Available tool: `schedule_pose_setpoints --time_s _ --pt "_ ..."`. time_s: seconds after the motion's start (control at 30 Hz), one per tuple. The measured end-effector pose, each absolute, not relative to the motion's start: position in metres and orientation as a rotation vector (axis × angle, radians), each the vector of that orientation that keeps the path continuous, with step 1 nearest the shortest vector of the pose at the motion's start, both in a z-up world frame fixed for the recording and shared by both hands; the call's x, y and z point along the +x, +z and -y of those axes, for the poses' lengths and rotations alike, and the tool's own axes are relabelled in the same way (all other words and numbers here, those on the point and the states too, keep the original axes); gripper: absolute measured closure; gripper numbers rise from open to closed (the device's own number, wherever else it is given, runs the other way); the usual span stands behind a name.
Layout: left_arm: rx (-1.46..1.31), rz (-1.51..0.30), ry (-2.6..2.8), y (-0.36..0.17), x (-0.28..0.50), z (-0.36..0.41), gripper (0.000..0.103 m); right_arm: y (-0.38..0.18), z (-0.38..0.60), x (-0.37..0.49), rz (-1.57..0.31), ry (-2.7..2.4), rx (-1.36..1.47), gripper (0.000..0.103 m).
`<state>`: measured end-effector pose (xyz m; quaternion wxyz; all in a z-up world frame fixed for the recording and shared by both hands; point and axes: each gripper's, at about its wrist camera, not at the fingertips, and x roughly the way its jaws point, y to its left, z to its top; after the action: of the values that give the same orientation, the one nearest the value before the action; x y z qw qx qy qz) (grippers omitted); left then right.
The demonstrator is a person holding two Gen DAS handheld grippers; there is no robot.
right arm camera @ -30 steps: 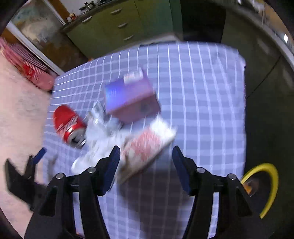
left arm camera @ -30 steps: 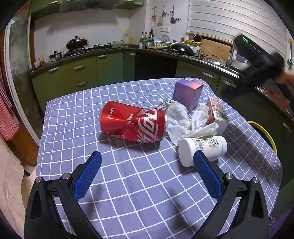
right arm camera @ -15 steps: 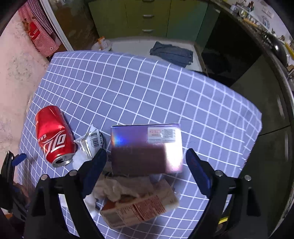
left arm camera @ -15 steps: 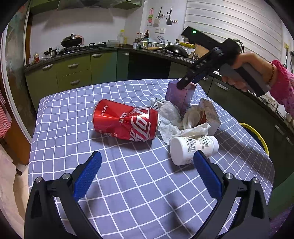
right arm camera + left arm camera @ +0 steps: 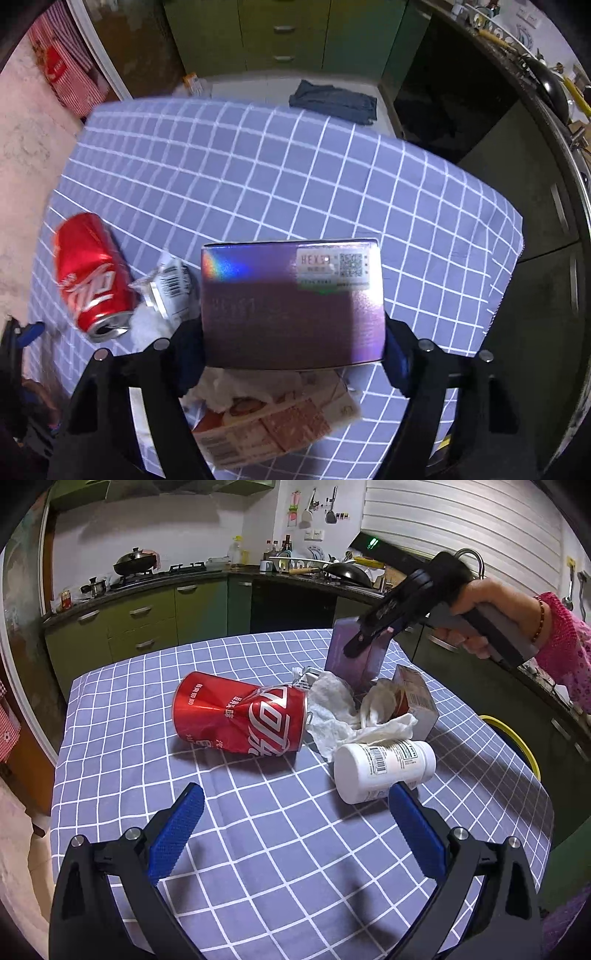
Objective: Collect trash
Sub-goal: 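Grasp the purple HEXSE box with the right gripper and lift it, then carry the purple box over the bin and release it with the right gripper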
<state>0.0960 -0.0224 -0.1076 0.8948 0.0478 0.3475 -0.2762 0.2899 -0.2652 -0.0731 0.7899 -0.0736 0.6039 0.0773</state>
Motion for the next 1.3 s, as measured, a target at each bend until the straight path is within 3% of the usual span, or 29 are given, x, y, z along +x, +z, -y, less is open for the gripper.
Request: schedule_pose_setpoints --time_s 0.27,0.47,0.63,0.77,1.0,1.3 --pt "0.079 -0.726 -0.575 -0.108 0.098 0.018 0.005 -0.003 0.327 0.235 -1.158 0.15 -0.037 0.03" --pt "0.092 -0.71 -0.587 -0.107 0.094 0.02 0.005 0.02 0.412 0.153 -1.12 0.036 0.049 0.03" --pt "0.1 -0.696 -0.616 -0.105 0.09 0.024 0.005 -0.006 0.479 0.088 -1.159 -0.106 0.126 0.03" --pt "0.109 -0.686 -0.64 -0.104 0.087 0.028 0.005 -0.057 0.528 0.043 -1.242 -0.216 0.218 0.03" --pt "0.103 -0.707 -0.652 -0.108 0.09 0.031 0.005 -0.122 0.559 0.006 -1.347 -0.321 0.265 0.03" --pt "0.136 -0.712 -0.684 -0.112 0.088 0.04 0.005 -0.127 0.571 -0.002 -1.287 -0.346 0.338 0.028"
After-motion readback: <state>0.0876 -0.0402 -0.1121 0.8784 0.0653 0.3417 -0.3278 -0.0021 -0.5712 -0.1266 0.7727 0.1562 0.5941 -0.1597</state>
